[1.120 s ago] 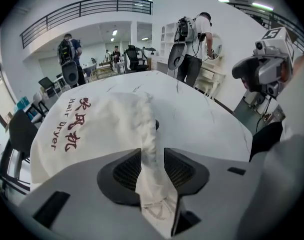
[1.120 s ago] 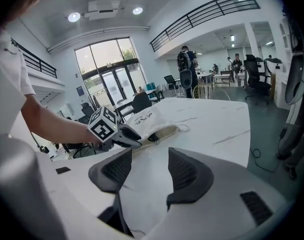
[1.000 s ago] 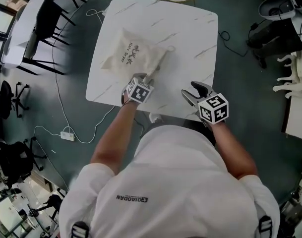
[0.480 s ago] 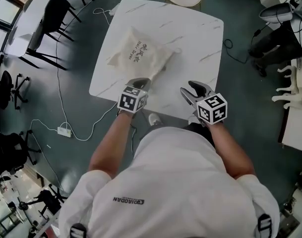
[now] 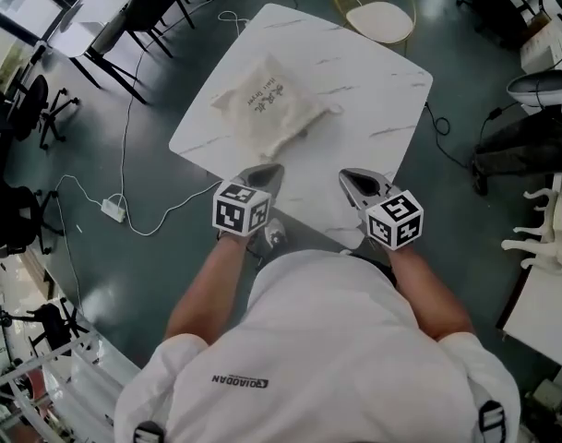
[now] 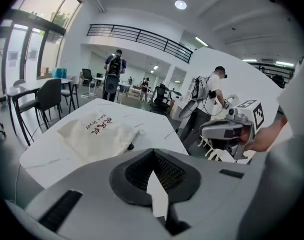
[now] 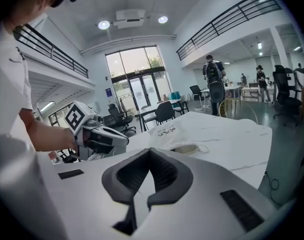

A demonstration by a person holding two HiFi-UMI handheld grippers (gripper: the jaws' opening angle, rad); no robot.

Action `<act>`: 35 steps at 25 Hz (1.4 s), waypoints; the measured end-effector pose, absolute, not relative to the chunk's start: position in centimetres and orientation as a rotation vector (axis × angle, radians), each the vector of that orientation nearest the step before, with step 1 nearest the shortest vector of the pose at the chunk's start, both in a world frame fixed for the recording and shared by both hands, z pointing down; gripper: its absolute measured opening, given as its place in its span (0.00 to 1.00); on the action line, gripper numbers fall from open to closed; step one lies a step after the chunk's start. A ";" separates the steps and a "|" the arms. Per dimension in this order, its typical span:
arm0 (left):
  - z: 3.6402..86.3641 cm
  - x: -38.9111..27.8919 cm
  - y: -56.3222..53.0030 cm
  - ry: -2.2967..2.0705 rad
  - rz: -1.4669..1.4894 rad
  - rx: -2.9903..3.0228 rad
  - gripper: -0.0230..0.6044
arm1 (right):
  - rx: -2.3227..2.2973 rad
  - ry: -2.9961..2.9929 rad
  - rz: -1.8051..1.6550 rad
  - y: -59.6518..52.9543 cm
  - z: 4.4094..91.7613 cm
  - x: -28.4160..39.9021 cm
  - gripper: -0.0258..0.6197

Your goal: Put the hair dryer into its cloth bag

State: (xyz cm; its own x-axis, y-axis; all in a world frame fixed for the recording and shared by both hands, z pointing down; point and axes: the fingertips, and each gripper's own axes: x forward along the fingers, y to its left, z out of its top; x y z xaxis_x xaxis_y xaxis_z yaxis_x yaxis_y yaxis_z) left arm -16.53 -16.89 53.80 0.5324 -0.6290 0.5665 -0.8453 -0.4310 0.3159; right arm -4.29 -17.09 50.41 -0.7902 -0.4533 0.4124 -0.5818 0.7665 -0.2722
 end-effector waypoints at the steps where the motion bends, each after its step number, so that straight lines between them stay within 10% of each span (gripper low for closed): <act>1: 53.4 -15.6 -16.3 -1.217 0.491 2.198 0.08 | 0.758 -2.660 0.537 -16.5 49.9 -3.5 0.07; 35: 46.2 -3.3 3.0 -1.521 0.354 2.109 0.08 | 0.511 -2.747 0.522 -2.2 46.2 7.1 0.07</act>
State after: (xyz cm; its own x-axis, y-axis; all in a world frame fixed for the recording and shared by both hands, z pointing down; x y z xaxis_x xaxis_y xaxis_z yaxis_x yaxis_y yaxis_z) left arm -3.29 3.04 46.21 0.3380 -0.8040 0.4892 -0.9374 -0.2414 0.2510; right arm 7.13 -2.23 46.24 -0.8925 -0.2855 0.3493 -0.3936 0.8710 -0.2940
